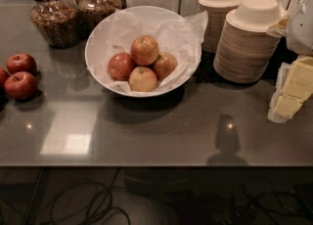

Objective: Pick apple from white bowl

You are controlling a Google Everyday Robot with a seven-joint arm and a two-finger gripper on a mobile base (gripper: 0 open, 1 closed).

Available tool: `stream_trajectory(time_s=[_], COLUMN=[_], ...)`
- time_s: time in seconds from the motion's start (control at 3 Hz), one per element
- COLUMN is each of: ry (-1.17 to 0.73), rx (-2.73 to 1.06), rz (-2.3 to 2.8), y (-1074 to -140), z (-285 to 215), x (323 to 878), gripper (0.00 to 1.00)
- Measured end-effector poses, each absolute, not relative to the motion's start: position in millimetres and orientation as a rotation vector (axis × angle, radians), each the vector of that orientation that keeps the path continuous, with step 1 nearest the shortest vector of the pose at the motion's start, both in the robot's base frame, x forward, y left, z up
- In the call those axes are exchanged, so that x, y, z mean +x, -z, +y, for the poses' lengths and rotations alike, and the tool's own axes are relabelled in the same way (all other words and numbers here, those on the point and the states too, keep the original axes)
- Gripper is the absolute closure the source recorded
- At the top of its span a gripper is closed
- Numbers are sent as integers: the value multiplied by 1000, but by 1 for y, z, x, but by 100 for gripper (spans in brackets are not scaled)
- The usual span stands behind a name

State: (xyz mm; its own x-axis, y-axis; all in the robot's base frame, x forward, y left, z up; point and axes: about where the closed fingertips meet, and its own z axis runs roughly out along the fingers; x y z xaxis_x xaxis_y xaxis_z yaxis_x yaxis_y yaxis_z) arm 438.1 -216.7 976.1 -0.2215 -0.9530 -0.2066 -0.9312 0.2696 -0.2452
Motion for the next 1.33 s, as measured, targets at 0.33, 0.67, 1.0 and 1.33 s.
stream_trajectory(time_s=[0.33, 0.67, 1.0, 1.33], ry=[99, 62, 34, 34], rx=[-1724, -1725, -1728, -1727], rz=[2230, 2156, 2064, 2064], y=[-977, -975, -974, -974], z=[-216, -186, -144, -144], x=[438, 461, 502, 502], gripper=[0, 0, 0, 0])
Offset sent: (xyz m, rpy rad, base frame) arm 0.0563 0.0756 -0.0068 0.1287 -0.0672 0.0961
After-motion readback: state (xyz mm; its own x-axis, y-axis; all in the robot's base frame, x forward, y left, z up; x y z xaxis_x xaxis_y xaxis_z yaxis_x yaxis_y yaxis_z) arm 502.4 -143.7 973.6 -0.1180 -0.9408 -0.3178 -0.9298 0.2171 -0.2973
